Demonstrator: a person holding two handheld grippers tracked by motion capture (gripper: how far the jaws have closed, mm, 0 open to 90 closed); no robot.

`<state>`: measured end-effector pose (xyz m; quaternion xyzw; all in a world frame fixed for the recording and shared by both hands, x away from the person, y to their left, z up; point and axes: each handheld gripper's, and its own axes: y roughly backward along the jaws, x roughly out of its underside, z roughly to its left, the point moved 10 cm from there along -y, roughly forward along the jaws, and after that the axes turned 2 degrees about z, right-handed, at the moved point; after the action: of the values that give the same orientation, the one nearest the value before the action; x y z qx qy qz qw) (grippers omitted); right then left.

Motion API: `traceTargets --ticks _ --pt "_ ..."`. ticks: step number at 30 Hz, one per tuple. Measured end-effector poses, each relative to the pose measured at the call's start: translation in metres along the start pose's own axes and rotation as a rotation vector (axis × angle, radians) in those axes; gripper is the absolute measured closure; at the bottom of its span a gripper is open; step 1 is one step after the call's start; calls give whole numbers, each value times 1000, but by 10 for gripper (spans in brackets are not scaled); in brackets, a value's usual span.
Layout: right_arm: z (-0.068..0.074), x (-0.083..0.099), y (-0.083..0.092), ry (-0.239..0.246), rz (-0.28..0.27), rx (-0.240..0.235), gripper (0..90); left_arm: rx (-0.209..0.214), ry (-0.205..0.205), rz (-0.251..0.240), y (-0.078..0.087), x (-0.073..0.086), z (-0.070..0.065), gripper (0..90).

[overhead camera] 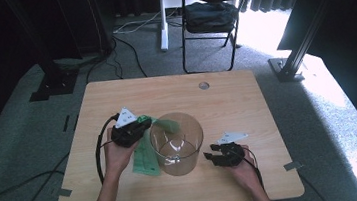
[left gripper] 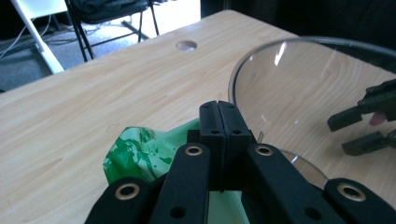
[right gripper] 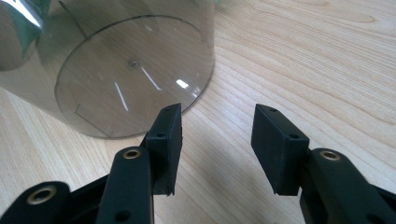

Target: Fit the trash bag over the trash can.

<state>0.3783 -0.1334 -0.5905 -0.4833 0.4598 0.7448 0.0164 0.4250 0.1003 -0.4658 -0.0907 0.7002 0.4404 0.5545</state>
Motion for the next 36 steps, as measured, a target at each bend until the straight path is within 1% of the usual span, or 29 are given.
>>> traceTargets --ticks 8,16,20,24,26,30,31,36 --pt "-1 2 0 -1 4 1 528 13 -8 -26 6 -16 -2 900" --pt "-2 4 0 -7 5 2 528 42 -47 -39 9 -32 -16 900" --pt "-3 5 0 -3 9 11 529 59 -71 -43 9 -41 -25 900" --pt "-4 5 1 -5 9 14 528 82 -94 -50 7 -51 -37 900" --pt "-5 5 2 -7 6 16 528 89 -114 -49 6 -55 -43 900" --pt "-9 6 6 -14 0 24 528 112 -134 -52 2 -62 -54 900" --pt "-10 6 7 -18 -3 26 528 119 -133 -53 1 -64 -57 900" --pt "-16 7 12 -28 -10 39 529 137 -163 -49 -4 -71 -69 900"
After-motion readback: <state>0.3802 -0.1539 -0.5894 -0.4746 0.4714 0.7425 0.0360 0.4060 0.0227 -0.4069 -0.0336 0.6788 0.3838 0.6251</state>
